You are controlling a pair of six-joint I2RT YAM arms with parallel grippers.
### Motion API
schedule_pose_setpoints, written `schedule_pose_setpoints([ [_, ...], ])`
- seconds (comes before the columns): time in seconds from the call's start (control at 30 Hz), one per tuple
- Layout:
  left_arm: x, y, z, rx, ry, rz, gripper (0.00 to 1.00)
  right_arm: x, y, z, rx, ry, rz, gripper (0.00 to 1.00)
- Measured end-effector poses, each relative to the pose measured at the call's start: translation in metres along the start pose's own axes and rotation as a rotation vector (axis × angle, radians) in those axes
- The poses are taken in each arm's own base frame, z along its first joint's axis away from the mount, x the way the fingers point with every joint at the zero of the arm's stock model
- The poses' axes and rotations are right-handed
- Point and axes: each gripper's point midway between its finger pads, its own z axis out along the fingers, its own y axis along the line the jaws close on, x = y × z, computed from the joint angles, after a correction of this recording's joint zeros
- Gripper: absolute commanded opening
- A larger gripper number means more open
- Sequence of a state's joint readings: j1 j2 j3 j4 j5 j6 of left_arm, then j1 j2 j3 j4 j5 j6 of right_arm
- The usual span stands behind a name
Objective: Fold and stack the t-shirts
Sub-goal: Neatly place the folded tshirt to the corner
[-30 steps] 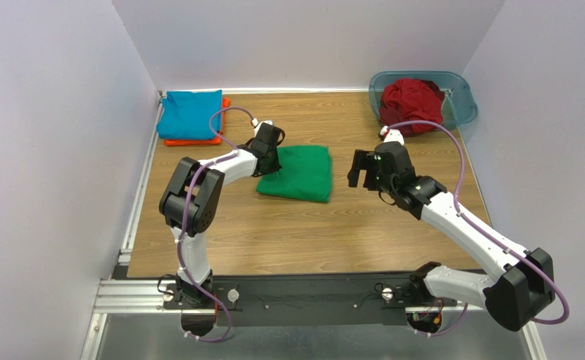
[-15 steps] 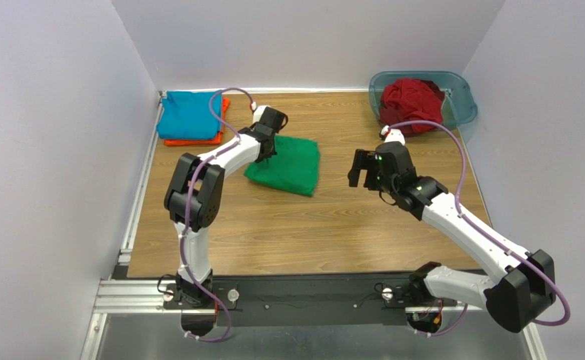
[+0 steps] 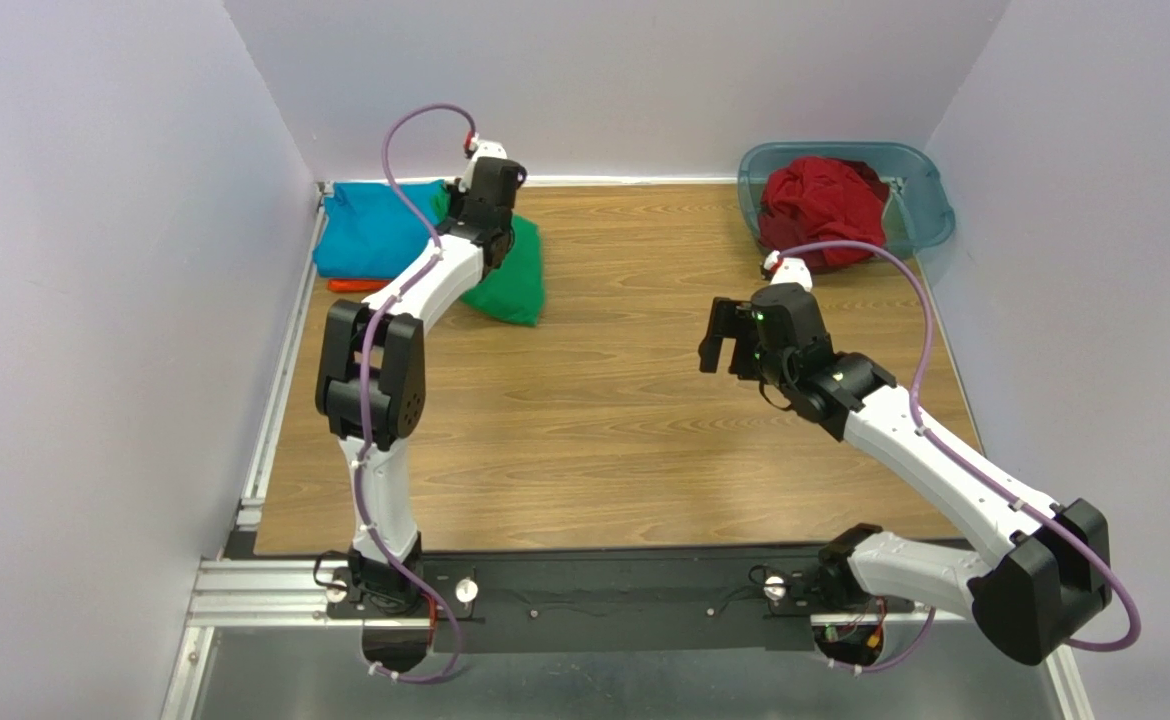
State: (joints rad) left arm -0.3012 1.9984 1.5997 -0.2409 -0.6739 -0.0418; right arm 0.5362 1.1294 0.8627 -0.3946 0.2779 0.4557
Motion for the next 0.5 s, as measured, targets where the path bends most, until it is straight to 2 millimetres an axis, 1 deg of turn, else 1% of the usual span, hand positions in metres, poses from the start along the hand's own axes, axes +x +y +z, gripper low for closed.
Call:
schedule_pose_setpoints([
  [0.03,-0.010,0.011,0.004,-0.025,-0.025,0.019,0.00,0.000,0.000,0.000,0.002,-0.001,0.000,1.00],
  [0.1,-0.023,0.026,0.010,-0.053,-0.058,0.048,0.00,0.000,-0.001,0.001,0.009,-0.001,-0.001,1.00],
  [0.13,-0.026,0.029,0.011,-0.058,-0.065,0.055,0.00,0.000,-0.002,0.001,0.012,-0.001,-0.001,1.00],
  [0.2,-0.038,0.046,0.017,-0.085,-0.093,0.078,0.00,0.001,-0.003,0.002,0.019,0.000,-0.003,1.00],
  [0.33,-0.058,0.065,0.020,-0.120,-0.132,0.120,0.00,0.002,-0.005,0.004,0.029,0.005,-0.006,1.00],
  [0.37,-0.066,0.070,0.019,-0.129,-0.147,0.131,0.00,0.003,-0.005,0.005,0.031,0.009,-0.007,1.00],
  [0.43,-0.077,0.075,0.017,-0.138,-0.166,0.148,0.00,0.005,-0.005,0.007,0.035,0.016,-0.010,1.00],
  [0.5,-0.092,0.081,0.013,-0.149,-0.195,0.163,0.00,0.006,-0.005,0.008,0.037,0.021,-0.011,1.00],
])
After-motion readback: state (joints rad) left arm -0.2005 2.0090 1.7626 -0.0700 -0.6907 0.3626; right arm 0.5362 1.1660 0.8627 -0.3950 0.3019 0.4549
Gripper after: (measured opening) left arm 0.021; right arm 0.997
